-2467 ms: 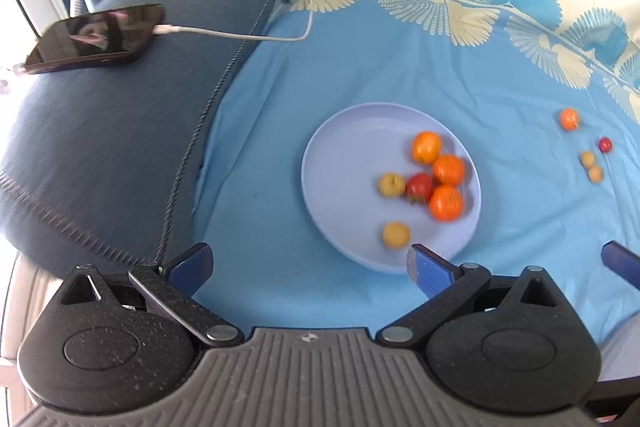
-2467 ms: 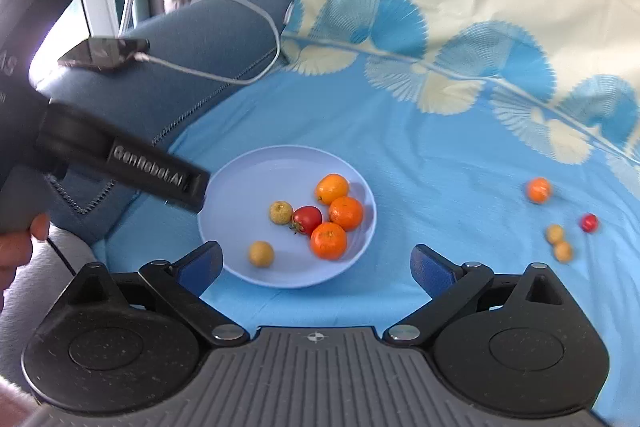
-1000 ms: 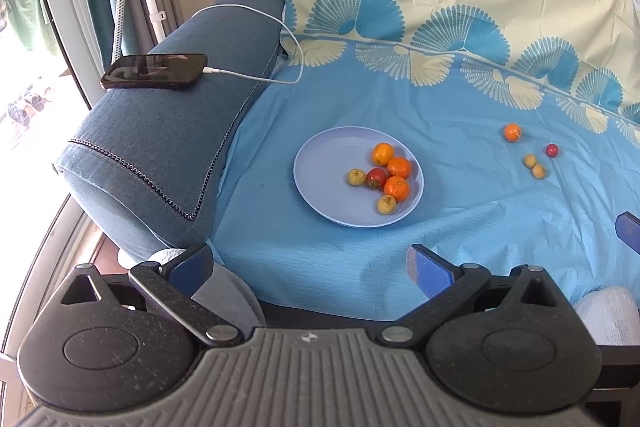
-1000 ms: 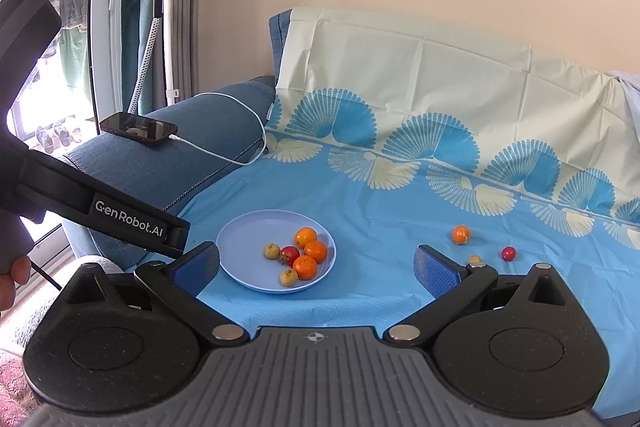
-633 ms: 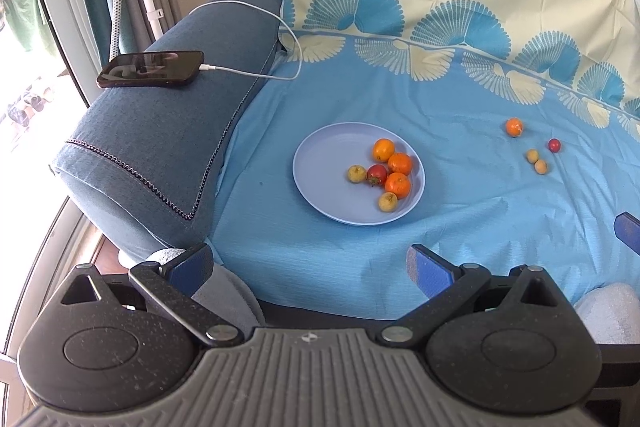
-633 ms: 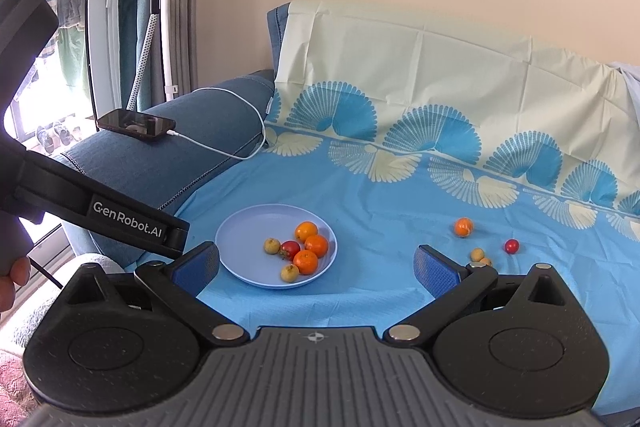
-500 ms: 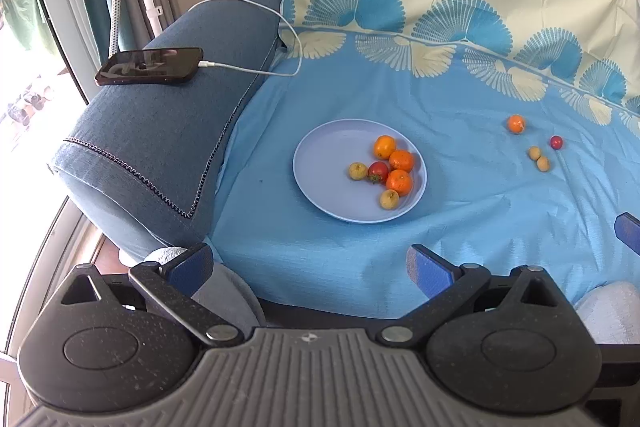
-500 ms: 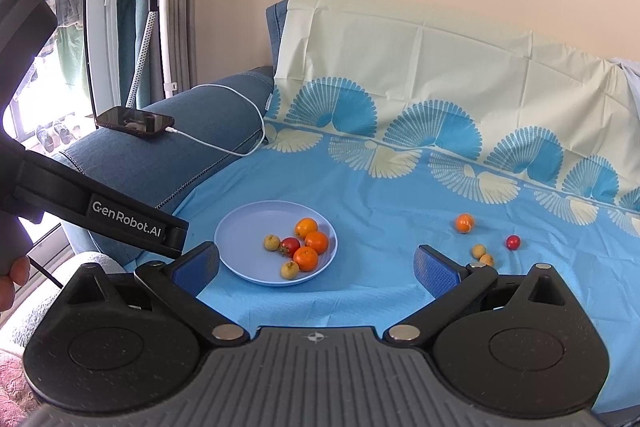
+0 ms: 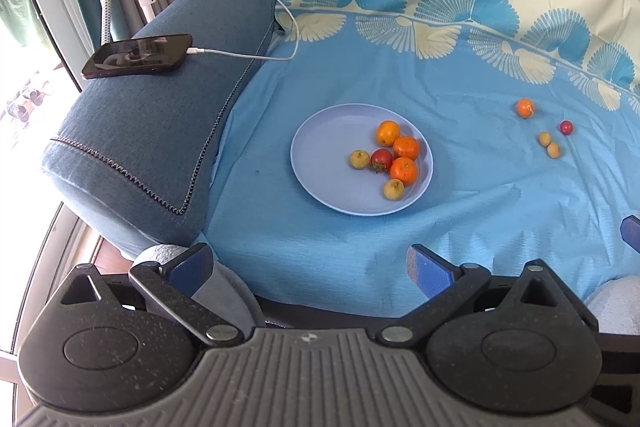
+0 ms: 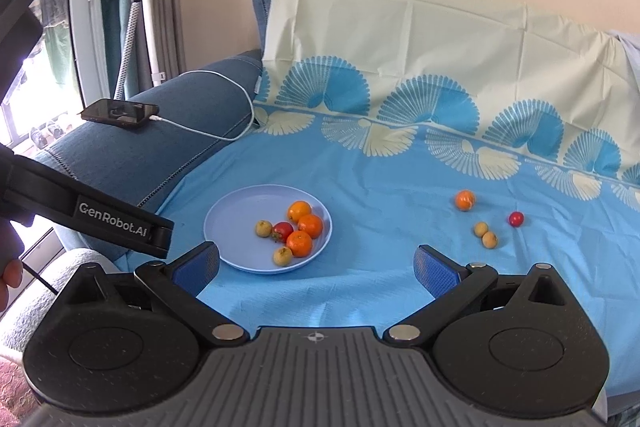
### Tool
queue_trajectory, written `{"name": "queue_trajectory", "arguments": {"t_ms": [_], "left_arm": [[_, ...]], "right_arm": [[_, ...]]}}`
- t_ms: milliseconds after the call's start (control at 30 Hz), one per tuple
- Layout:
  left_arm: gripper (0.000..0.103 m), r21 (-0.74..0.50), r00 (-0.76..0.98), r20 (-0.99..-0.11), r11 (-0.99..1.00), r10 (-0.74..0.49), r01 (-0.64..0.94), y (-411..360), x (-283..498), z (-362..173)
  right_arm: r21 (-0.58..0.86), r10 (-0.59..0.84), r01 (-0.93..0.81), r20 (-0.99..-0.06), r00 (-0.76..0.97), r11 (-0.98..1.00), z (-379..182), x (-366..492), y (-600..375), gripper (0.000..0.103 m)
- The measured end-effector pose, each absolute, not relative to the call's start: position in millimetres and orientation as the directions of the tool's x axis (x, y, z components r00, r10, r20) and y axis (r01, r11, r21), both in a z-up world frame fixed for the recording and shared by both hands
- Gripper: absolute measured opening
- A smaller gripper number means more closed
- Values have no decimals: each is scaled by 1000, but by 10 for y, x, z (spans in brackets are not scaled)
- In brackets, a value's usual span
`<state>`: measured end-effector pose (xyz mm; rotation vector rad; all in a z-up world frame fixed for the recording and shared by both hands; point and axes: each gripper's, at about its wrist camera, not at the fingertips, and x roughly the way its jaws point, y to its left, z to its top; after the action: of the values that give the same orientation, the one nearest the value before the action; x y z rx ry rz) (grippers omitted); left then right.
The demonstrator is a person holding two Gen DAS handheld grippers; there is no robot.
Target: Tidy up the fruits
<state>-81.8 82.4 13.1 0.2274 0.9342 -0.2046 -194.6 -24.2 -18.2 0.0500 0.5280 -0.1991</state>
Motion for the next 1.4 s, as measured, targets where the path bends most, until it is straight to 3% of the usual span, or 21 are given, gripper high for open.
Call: {"name": "queue_trajectory", "arguments": {"t_ms": [167,700,933,1167,1200,1300,1333,1400], "left_arm": [[103,114,567,-820,949,-78,295,613,-668,104],[103,129,523,-844,902,-119,413,-897,145,-227],[103,130,473,-876,900,-92,416,-1582,657,-572],[103,184,462,-886,890,-33,417,-1985,998,-900],[103,185,459,-888,888,-32,420,-2038,1032,-944],[103,170,450,-891,882,-52,439,-2220,1090,-1062],[103,163,446,-893,878,-62,449,-2300,1100,-1099],[103,145,437,-895,869,-88,473,-2500,1102,-1172]], "right_arm": [[1,-204,238,-508,837,971,-225,-1894,-387,102],[19,-483,583,-539,690,812,-797,-1561,-2036,102],[-89,-505,562,-569,649,823,-1393,-870,-2816,102],[-102,-439,485,-611,659,869,-1909,-227,-3206,101],[-106,-430,470,-613,663,876,-1942,-185,-3214,95],[-100,-410,456,-631,658,885,-2012,-145,-3252,42],[-61,-386,450,-626,678,891,-2012,-209,-3294,33],[-85,-424,480,-616,663,873,-1977,-279,-3326,28]]}}
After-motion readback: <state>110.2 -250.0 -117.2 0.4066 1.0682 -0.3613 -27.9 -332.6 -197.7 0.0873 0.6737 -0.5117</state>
